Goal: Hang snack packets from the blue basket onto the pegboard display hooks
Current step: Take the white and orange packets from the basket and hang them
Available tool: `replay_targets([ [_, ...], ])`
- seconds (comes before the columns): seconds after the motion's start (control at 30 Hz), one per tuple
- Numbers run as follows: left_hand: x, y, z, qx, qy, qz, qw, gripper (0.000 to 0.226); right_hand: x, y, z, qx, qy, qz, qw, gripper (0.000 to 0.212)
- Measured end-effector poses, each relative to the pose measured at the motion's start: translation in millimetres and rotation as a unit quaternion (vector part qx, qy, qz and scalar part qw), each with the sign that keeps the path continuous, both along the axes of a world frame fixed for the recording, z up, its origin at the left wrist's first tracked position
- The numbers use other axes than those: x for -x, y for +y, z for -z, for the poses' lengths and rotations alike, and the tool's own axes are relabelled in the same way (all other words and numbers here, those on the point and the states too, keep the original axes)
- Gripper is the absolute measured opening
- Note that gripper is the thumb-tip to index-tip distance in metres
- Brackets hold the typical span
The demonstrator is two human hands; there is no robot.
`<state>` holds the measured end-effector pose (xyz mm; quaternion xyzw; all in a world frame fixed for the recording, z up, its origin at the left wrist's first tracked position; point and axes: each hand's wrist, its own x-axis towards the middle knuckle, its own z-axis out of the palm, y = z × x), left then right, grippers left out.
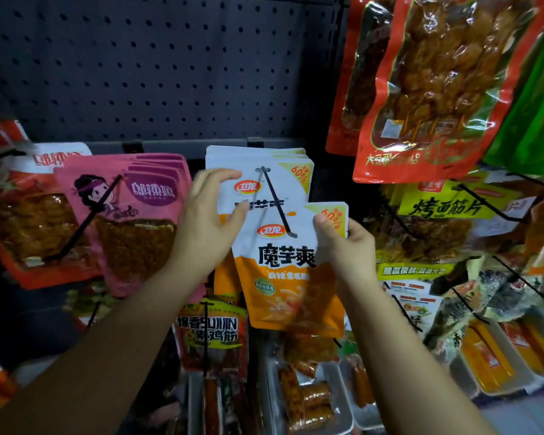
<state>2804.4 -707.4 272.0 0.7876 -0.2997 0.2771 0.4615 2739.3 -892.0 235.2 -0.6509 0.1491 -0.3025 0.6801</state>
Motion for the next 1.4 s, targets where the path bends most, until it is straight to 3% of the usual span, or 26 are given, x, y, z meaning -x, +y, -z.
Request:
replay_targets([
  [0.13, 24, 5, 18, 0.067, 0.207, 0.112, 0.970, 0.040, 33, 6, -3, -0.042, -0.021, -0.055, 0.997, 0.015],
  [0.23, 40, 9, 25, 0.144, 0.263, 0.143, 0.943, 0.024, 52, 10, -4, -0.060, -0.022, -0.091, 0.994, 0.012],
  [0.37, 61, 17, 28, 0.182, 0.256, 0.194, 0.929, 0.018, 72, 16, -10, -0.048, -0.031, -0.105, 0.993, 0.025],
  [0.47, 71, 23, 23, 0.182, 0.246, 0.210, 0.929, 0.011, 83, 18, -13, -0.017, -0.041, -0.108, 0.993, 0.021],
  [0.53, 74, 26, 21, 0.175, 0.228, 0.193, 0.938, 0.019, 88, 19, -14, 0.007, -0.046, -0.099, 0.994, 0.022],
  [0.63, 78, 25, 15, 0.184, 0.209, 0.204, 0.939, 0.006, 90, 21, -19, 0.020, -0.065, -0.076, 0.995, 0.019],
  [0.7, 82, 22, 8, 0.186, 0.193, 0.211, 0.940, 0.017, 90, 21, -25, 0.019, -0.078, -0.064, 0.995, 0.015],
  [1.13, 74, 15, 5, 0.216, 0.230, 0.173, 0.933, 0.017, 66, 22, -33, -0.008, -0.025, -0.067, 0.997, 0.020],
  [1.4, 60, 22, 9, 0.179, 0.195, 0.148, 0.953, 0.023, 52, 20, -28, 0.000, -0.038, -0.072, 0.997, 0.016],
])
